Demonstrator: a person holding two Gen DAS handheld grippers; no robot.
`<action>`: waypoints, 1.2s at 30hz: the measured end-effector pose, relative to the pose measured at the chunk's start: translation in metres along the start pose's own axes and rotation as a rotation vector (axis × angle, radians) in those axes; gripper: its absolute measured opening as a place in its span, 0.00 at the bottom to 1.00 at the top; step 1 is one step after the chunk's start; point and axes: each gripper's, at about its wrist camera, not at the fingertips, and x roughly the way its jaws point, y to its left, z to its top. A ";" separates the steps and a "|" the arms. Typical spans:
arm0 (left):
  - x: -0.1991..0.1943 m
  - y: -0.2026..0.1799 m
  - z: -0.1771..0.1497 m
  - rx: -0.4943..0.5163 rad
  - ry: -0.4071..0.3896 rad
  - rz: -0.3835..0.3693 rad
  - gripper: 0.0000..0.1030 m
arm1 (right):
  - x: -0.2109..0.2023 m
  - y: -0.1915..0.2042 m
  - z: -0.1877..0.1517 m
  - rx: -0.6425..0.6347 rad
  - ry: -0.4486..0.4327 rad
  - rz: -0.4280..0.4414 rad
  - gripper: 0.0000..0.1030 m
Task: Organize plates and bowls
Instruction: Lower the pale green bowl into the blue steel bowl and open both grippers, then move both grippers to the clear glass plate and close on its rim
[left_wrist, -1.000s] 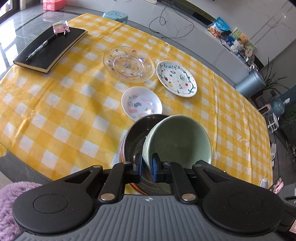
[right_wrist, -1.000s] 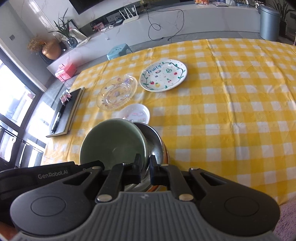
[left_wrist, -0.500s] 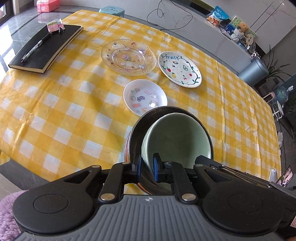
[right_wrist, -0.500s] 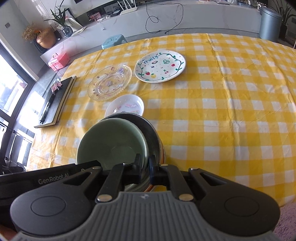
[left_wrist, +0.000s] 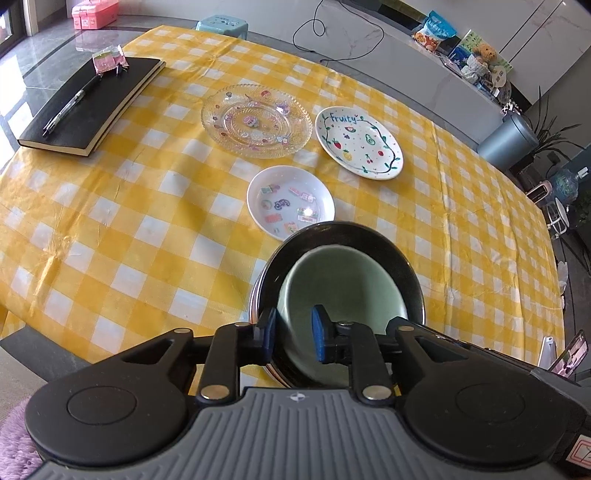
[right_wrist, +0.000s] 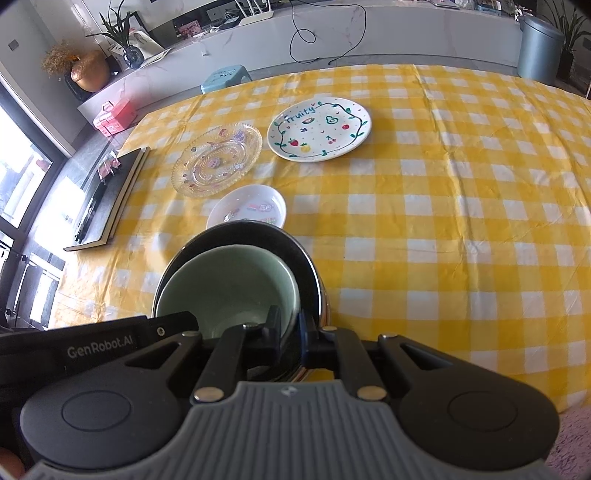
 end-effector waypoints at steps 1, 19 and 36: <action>-0.001 0.000 0.001 0.000 -0.002 0.000 0.24 | -0.002 0.000 0.000 -0.003 -0.008 -0.004 0.07; -0.043 -0.002 0.013 0.051 -0.122 -0.047 0.36 | -0.039 -0.012 0.011 0.008 -0.122 0.072 0.22; -0.020 0.020 0.066 0.049 -0.157 -0.031 0.38 | -0.009 -0.040 0.050 0.094 -0.113 0.154 0.36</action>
